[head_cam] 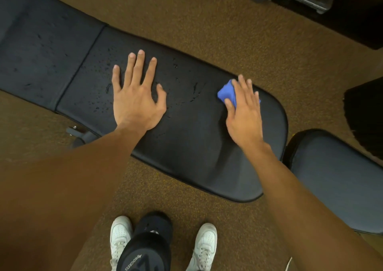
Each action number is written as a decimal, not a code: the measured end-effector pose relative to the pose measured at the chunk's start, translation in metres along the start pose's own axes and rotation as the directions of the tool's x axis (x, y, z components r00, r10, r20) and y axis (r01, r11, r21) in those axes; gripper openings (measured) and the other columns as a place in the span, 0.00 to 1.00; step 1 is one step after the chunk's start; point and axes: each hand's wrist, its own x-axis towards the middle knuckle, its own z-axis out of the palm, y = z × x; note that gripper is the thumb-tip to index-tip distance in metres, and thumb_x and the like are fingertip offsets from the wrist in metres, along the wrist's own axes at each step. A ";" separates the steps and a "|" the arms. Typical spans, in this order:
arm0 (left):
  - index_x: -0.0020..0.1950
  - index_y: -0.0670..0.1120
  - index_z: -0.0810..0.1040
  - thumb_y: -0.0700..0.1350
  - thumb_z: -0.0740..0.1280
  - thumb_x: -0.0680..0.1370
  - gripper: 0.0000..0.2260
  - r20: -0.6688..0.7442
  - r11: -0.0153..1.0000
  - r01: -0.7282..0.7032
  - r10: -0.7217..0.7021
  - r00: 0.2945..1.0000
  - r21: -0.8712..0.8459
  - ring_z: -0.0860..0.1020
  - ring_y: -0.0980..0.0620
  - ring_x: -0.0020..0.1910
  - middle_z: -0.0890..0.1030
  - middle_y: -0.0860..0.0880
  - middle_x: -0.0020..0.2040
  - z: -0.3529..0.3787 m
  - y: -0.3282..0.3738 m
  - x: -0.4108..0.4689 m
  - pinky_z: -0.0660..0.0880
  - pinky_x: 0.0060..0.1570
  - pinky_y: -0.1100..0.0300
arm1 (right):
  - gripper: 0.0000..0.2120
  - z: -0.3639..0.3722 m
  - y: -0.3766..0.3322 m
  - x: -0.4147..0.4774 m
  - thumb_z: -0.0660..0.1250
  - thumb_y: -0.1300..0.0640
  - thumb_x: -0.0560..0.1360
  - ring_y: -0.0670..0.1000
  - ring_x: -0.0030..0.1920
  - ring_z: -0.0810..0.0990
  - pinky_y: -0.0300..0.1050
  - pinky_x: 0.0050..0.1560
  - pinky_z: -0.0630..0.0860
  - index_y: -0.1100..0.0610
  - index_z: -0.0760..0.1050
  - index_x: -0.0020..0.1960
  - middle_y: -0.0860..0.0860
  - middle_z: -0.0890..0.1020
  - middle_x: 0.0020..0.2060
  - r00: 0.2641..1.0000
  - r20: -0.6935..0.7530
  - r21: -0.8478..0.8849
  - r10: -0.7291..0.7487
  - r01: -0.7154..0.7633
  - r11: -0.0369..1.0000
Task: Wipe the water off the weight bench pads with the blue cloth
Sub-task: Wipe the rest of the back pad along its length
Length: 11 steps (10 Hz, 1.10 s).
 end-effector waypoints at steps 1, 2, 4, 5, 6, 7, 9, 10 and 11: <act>0.88 0.50 0.55 0.56 0.52 0.87 0.30 0.003 1.000 0.005 -0.005 1.000 0.001 0.46 0.48 0.88 0.50 0.47 0.89 0.001 0.000 0.000 0.45 0.84 0.37 | 0.26 0.011 -0.025 0.026 0.54 0.52 0.88 0.56 0.85 0.51 0.60 0.84 0.48 0.58 0.60 0.84 0.54 0.58 0.84 1.000 -0.016 0.026 0.007 -0.006 1.000; 0.88 0.50 0.55 0.56 0.52 0.87 0.30 0.001 1.000 0.003 -0.003 1.000 0.002 0.46 0.48 0.88 0.51 0.47 0.89 0.001 0.001 0.001 0.46 0.84 0.37 | 0.26 0.011 -0.031 0.005 0.56 0.53 0.88 0.54 0.85 0.51 0.57 0.85 0.48 0.58 0.60 0.84 0.53 0.58 0.84 0.973 0.069 0.017 -0.221 0.221 0.975; 0.88 0.50 0.56 0.56 0.52 0.87 0.30 -0.005 1.000 0.003 -0.003 1.000 0.001 0.46 0.47 0.88 0.51 0.47 0.89 0.000 0.000 0.001 0.46 0.84 0.37 | 0.25 0.000 -0.003 0.011 0.56 0.52 0.88 0.52 0.85 0.50 0.57 0.85 0.48 0.56 0.60 0.84 0.51 0.58 0.85 0.995 0.040 0.037 -0.092 0.090 0.995; 0.88 0.50 0.56 0.56 0.53 0.87 0.29 -0.015 1.000 0.008 -0.008 1.000 -0.002 0.47 0.47 0.88 0.52 0.47 0.89 0.001 0.001 0.000 0.46 0.84 0.37 | 0.26 0.013 -0.028 0.026 0.54 0.52 0.88 0.55 0.85 0.50 0.59 0.84 0.47 0.57 0.59 0.84 0.52 0.57 0.85 1.000 -0.008 0.028 -0.020 0.020 0.999; 0.88 0.50 0.56 0.56 0.53 0.87 0.29 -0.016 1.000 0.007 -0.007 1.000 -0.006 0.47 0.47 0.88 0.52 0.47 0.89 0.001 0.001 0.000 0.46 0.84 0.37 | 0.26 0.012 -0.032 0.002 0.56 0.53 0.88 0.53 0.85 0.50 0.57 0.85 0.47 0.57 0.59 0.84 0.51 0.57 0.85 0.972 0.074 0.036 -0.222 0.219 0.975; 0.88 0.50 0.57 0.56 0.53 0.87 0.29 -0.018 1.000 0.008 -0.008 1.000 -0.002 0.48 0.47 0.88 0.52 0.47 0.89 0.001 0.001 0.000 0.46 0.84 0.37 | 0.26 0.000 -0.006 -0.016 0.57 0.53 0.88 0.50 0.85 0.51 0.56 0.85 0.50 0.56 0.59 0.84 0.50 0.58 0.84 0.956 0.117 0.023 -0.270 0.269 0.963; 0.88 0.50 0.56 0.56 0.53 0.87 0.30 -0.019 1.000 0.009 -0.009 1.000 -0.001 0.47 0.47 0.88 0.52 0.47 0.89 0.002 0.000 0.000 0.46 0.84 0.37 | 0.26 0.016 -0.039 0.035 0.54 0.51 0.88 0.55 0.85 0.50 0.58 0.85 0.46 0.57 0.60 0.84 0.53 0.58 0.84 1.000 -0.024 0.054 -0.017 0.018 0.998; 0.88 0.50 0.56 0.56 0.53 0.86 0.30 -0.015 1.000 0.008 -0.008 1.000 0.003 0.47 0.47 0.88 0.52 0.47 0.89 0.001 0.001 0.001 0.47 0.84 0.37 | 0.25 0.017 -0.048 0.014 0.56 0.53 0.88 0.53 0.85 0.51 0.55 0.85 0.46 0.57 0.60 0.84 0.51 0.58 0.84 0.976 0.054 0.063 -0.211 0.207 0.976; 0.88 0.50 0.56 0.56 0.53 0.86 0.30 -0.013 1.000 0.010 -0.010 1.000 0.003 0.47 0.47 0.88 0.51 0.47 0.89 0.001 0.000 0.000 0.47 0.84 0.37 | 0.25 0.006 -0.023 -0.010 0.58 0.54 0.87 0.51 0.85 0.52 0.54 0.85 0.48 0.56 0.62 0.83 0.50 0.60 0.84 0.974 0.072 0.072 -0.213 0.208 0.975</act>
